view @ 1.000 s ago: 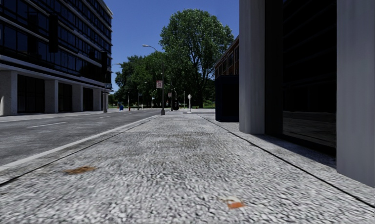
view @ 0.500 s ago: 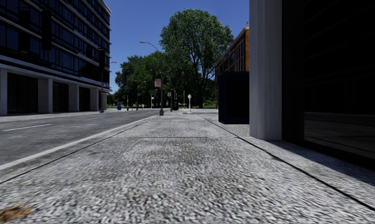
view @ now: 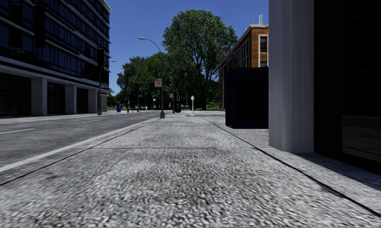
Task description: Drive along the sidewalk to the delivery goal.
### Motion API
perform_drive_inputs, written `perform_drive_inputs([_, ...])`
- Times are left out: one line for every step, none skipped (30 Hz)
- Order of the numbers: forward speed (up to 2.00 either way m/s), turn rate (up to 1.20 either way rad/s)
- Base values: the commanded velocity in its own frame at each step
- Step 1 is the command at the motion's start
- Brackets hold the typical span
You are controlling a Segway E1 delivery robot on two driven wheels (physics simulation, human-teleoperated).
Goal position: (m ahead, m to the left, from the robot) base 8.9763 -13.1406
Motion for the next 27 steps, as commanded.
perform_drive_inputs([2.0, 0.0])
perform_drive_inputs([2.0, 0.0])
perform_drive_inputs([2.0, 0.0])
perform_drive_inputs([2.0, 0.0])
perform_drive_inputs([2.0, 0.0])
perform_drive_inputs([2.0, 0.0])
perform_drive_inputs([2.0, 0.0])
perform_drive_inputs([2.0, 0.0])
perform_drive_inputs([2.0, 0.0])
perform_drive_inputs([2.0, 0.0])
perform_drive_inputs([2.0, 0.0])
perform_drive_inputs([2.0, 0.0])
perform_drive_inputs([2.0, 0.0])
perform_drive_inputs([2.0, 0.0])
perform_drive_inputs([2.0, 0.0])
perform_drive_inputs([2.0, 0.0])
perform_drive_inputs([2.0, 0.0])
perform_drive_inputs([2.0, 0.0])
perform_drive_inputs([2.0, 0.0])
perform_drive_inputs([2.0, 0.0])
perform_drive_inputs([2.0, 0.0])
perform_drive_inputs([2.0, 0.0])
perform_drive_inputs([2.0, 0.0])
perform_drive_inputs([2.0, 0.0])
perform_drive_inputs([2.0, 0.0])
perform_drive_inputs([2.0, 0.0])
perform_drive_inputs([2.0, 0.0])
